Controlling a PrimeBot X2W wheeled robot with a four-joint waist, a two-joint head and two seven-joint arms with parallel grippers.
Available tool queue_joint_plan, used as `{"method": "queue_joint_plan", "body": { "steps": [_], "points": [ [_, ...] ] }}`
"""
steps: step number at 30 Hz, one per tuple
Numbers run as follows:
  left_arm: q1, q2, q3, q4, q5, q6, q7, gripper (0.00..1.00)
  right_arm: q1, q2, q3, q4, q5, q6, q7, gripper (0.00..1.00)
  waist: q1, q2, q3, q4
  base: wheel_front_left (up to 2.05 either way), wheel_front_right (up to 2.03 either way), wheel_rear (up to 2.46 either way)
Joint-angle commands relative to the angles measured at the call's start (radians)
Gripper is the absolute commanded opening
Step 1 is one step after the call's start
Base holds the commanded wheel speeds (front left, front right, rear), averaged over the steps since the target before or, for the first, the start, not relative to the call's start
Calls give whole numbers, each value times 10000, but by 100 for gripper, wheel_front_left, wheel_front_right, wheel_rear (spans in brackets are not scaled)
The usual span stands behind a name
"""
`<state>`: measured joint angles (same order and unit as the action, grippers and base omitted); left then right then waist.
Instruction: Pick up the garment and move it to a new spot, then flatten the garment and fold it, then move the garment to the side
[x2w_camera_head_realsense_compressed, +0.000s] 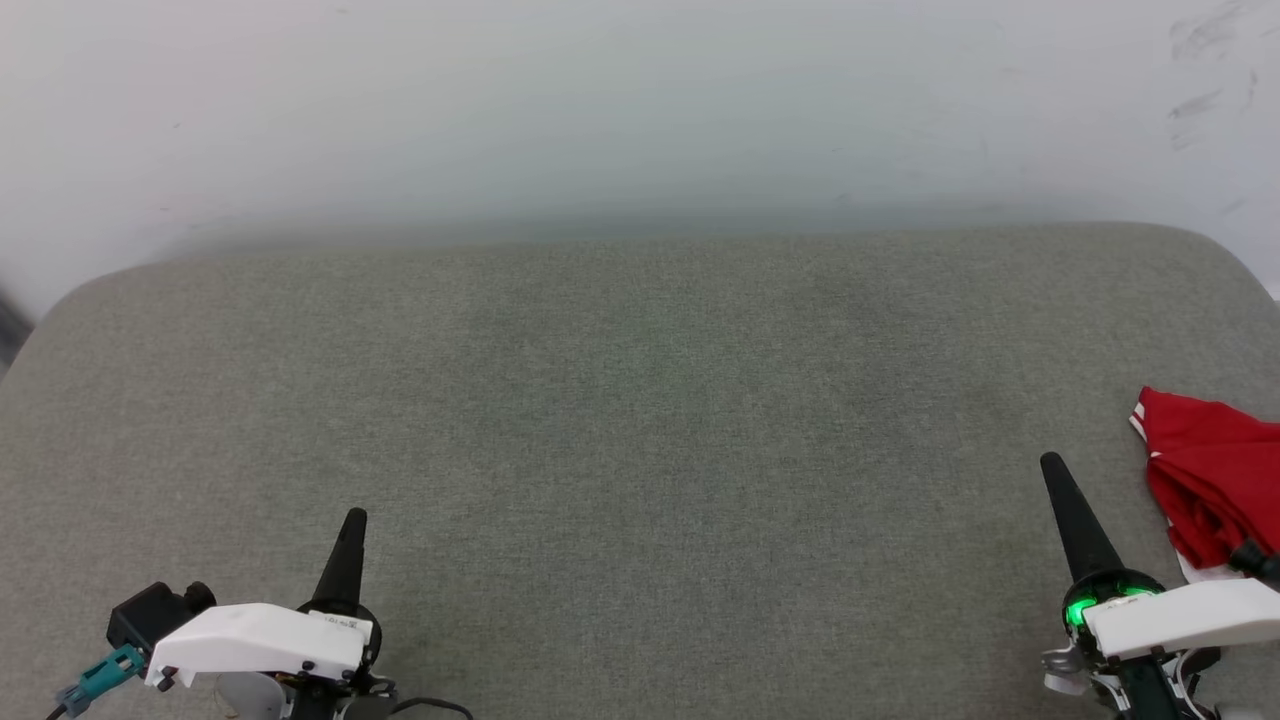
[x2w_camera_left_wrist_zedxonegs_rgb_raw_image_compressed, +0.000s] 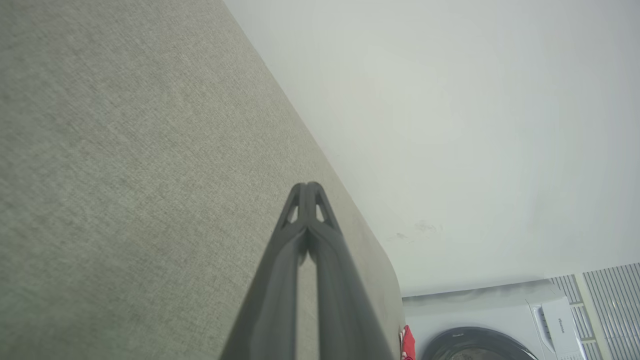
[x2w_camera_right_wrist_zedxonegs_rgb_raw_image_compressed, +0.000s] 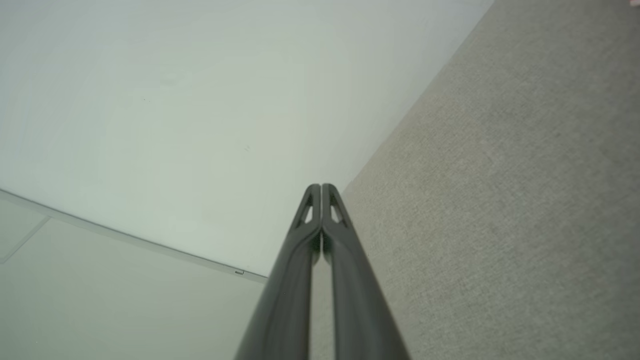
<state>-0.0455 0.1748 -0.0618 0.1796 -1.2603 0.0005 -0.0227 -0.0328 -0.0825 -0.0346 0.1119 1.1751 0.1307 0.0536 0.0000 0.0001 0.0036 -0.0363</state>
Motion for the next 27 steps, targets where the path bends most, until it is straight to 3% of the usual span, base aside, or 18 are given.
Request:
{"method": "queue_joint_plan", "body": {
  "steps": [1, 27],
  "points": [
    [-236, -39, 119, -26, -208, -98, 59, 0, -227, -56, -30, 14, 287, 2, 24, 0, 0, -1, 0, 9, 0, 0, 0],
    [-495, -619, 920, 353, -2142, -795, 691, 0, -561, -11, -224, 733, 2726, 1, 157, 0, 0, -1, -2, 182, 0, 0, 0]
  ]
}}
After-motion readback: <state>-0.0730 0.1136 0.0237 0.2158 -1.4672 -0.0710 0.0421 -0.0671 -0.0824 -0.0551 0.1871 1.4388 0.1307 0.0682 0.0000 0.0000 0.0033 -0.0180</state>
